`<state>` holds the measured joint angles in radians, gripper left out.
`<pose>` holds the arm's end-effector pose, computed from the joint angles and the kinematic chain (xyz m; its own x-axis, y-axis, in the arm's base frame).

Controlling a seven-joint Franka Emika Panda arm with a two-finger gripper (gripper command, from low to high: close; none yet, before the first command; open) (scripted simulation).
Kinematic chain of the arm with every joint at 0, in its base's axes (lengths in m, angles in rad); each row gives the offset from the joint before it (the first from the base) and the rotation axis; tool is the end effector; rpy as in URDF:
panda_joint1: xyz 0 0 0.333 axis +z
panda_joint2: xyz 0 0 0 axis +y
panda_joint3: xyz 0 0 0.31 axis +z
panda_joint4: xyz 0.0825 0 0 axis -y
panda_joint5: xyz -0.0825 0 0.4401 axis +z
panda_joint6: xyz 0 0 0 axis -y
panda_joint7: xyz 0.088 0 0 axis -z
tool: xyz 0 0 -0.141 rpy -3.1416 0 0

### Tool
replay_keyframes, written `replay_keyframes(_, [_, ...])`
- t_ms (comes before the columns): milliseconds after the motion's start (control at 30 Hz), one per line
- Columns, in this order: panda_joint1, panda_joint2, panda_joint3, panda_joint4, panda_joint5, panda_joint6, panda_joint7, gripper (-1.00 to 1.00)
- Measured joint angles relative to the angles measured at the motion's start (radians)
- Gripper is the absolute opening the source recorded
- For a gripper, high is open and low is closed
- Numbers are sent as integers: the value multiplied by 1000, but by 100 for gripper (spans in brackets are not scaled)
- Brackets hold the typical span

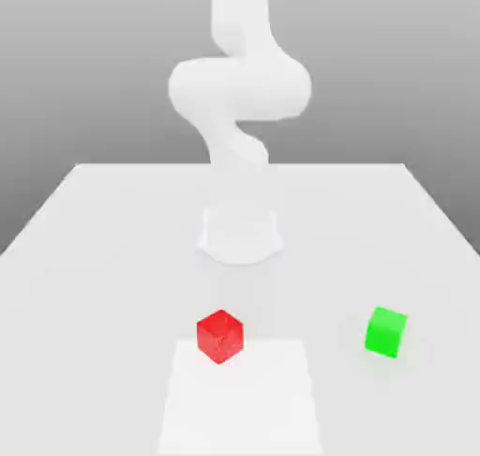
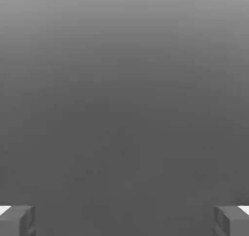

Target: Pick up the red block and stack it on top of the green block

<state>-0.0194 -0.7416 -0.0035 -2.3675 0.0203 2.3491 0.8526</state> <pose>0.4546 -0.0099 0.6280 0.4756 -0.7738 0.4183 -0.5793 -0.6334 -0.5131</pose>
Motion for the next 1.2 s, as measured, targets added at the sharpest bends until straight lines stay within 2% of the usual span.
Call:
replay_keyframes(333, [-92,288,49,-320,67,236,281,0])
replay_keyframes(567, [-179,563,131,-562,52,456,564,0])
replay_keyframes(733, [-184,777,108,-573,-29,631,664,0])
replay_keyframes(833, [-133,878,46,-562,-73,718,699,0])
replay_keyframes(867, [-117,903,30,-560,-79,740,704,-100])
replay_keyframes(1067, [-111,915,23,-559,-84,753,709,-100])
replay_keyframes(1200, [-134,825,57,-568,-40,674,674,-100])
